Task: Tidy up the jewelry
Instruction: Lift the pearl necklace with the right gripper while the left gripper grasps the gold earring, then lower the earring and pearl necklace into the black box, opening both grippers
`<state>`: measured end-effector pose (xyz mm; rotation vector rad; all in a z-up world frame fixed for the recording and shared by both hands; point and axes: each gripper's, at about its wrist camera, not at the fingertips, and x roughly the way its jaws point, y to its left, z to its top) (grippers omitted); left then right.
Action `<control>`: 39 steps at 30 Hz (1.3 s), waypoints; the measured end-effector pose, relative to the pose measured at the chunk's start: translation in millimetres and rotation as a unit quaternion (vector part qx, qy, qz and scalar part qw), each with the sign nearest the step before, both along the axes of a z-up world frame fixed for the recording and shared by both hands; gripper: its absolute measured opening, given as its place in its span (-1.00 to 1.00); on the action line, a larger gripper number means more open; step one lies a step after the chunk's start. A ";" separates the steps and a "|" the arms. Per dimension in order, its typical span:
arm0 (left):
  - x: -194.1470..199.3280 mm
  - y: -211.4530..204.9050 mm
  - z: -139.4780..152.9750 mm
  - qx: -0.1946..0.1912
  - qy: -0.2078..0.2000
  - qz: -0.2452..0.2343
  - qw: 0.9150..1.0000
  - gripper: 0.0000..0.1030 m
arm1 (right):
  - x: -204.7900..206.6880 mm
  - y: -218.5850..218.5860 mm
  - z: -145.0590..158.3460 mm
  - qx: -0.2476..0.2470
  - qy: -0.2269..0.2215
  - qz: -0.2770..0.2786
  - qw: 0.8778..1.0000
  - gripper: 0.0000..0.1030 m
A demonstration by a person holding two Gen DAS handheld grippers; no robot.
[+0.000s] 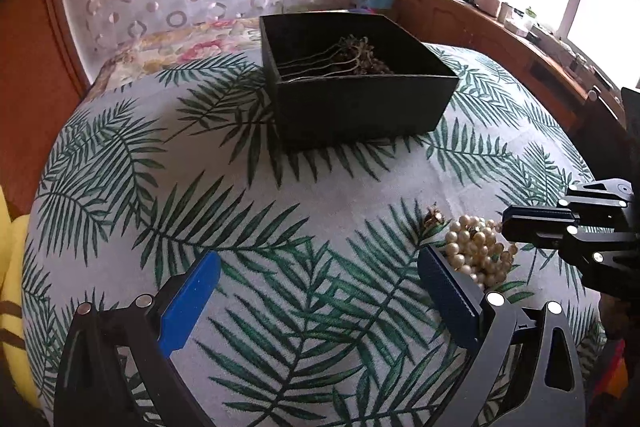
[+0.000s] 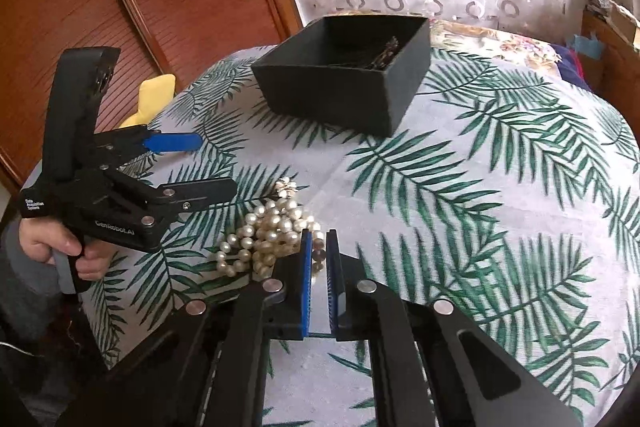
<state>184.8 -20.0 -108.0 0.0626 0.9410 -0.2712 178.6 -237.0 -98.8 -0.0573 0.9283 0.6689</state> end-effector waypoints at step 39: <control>11.8 -41.8 35.2 -0.032 -0.043 -0.073 0.996 -0.76 | -8.2 -26.4 133.7 0.001 -0.151 -0.003 0.989 -0.85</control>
